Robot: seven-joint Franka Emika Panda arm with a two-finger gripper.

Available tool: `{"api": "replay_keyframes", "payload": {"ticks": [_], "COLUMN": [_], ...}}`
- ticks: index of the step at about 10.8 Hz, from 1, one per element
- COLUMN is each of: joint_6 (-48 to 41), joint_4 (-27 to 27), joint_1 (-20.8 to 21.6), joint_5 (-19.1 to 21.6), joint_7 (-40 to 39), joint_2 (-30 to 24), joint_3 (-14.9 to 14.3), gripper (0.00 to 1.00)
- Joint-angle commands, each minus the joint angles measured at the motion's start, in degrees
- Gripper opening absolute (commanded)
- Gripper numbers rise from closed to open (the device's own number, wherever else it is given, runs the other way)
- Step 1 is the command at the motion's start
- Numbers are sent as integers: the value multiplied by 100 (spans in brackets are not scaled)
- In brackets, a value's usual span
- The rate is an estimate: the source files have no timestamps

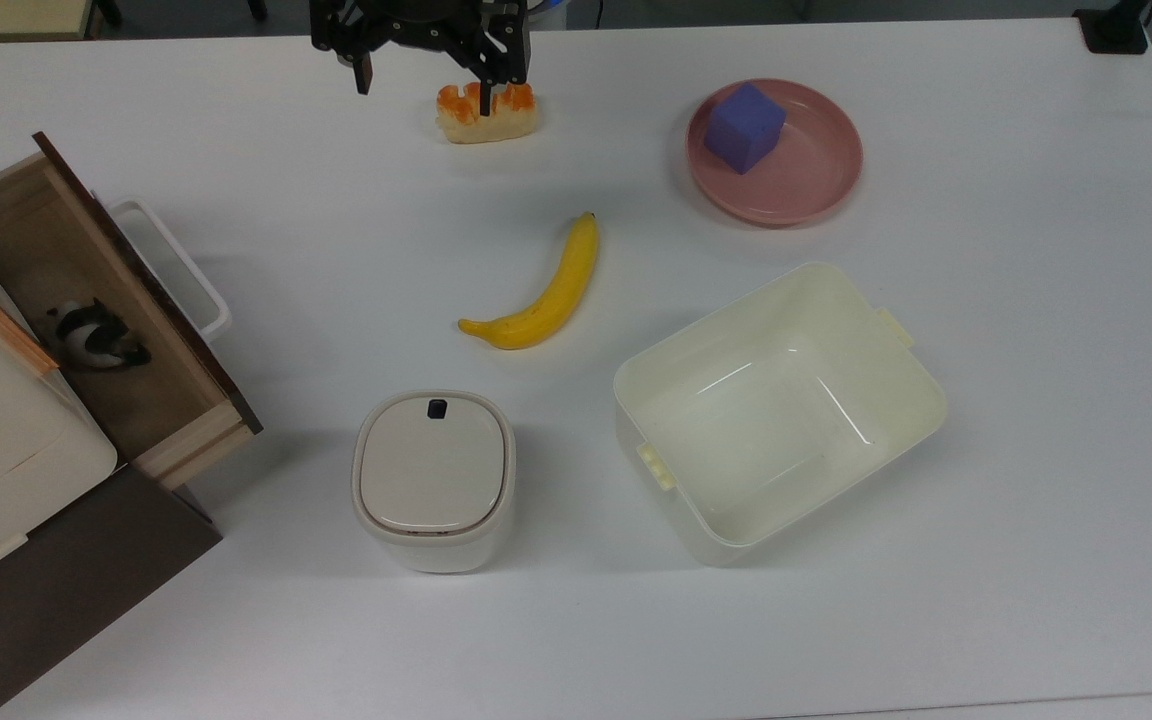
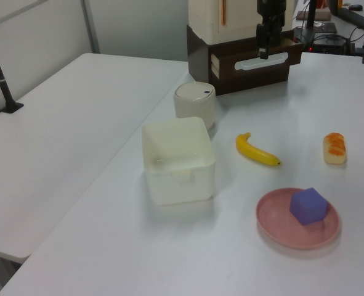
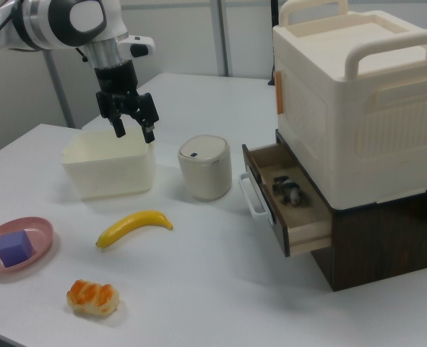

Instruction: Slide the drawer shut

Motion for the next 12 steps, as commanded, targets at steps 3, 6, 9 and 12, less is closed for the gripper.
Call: {"api": "replay_keyframes", "payload": {"ticks": [3, 6, 9, 12], "joint_6": [41, 41, 50, 41], "joint_4": [-129, -129, -129, -137], "joint_1": [44, 44, 44, 44], "joint_5": [77, 85, 94, 94], "joint_7": [-238, -546, -625, -669], "joint_2": [-131, -131, -131, -105], "joint_3": [-89, -89, -89, -89], "gripper": [100, 52, 13, 0]}}
